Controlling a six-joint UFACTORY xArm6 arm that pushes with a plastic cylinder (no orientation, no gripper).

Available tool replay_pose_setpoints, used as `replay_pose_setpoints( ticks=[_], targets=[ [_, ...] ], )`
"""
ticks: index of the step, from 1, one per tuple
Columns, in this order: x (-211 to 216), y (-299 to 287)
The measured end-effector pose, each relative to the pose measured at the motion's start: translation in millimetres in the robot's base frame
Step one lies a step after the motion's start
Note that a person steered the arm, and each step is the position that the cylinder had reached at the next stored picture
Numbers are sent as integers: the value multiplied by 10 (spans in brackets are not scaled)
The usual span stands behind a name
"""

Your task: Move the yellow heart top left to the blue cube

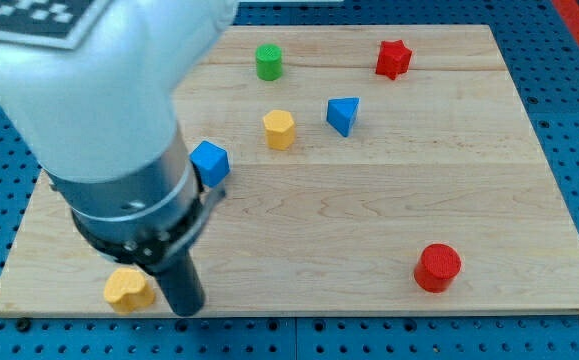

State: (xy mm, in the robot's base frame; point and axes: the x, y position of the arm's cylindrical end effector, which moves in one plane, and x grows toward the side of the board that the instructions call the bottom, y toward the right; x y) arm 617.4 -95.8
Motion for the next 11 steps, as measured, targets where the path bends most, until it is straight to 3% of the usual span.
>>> replay_pose_setpoints(
  ticks=[1,3,4,5,6,7,8,11],
  targets=[
    [10,-92],
    [-199,-1087],
    [-861,-1207],
    [-1401,-1237],
    [-1124,-943],
    [-1186,-1371],
    [-1765,-1486],
    [-2038,-1301]
  ],
)
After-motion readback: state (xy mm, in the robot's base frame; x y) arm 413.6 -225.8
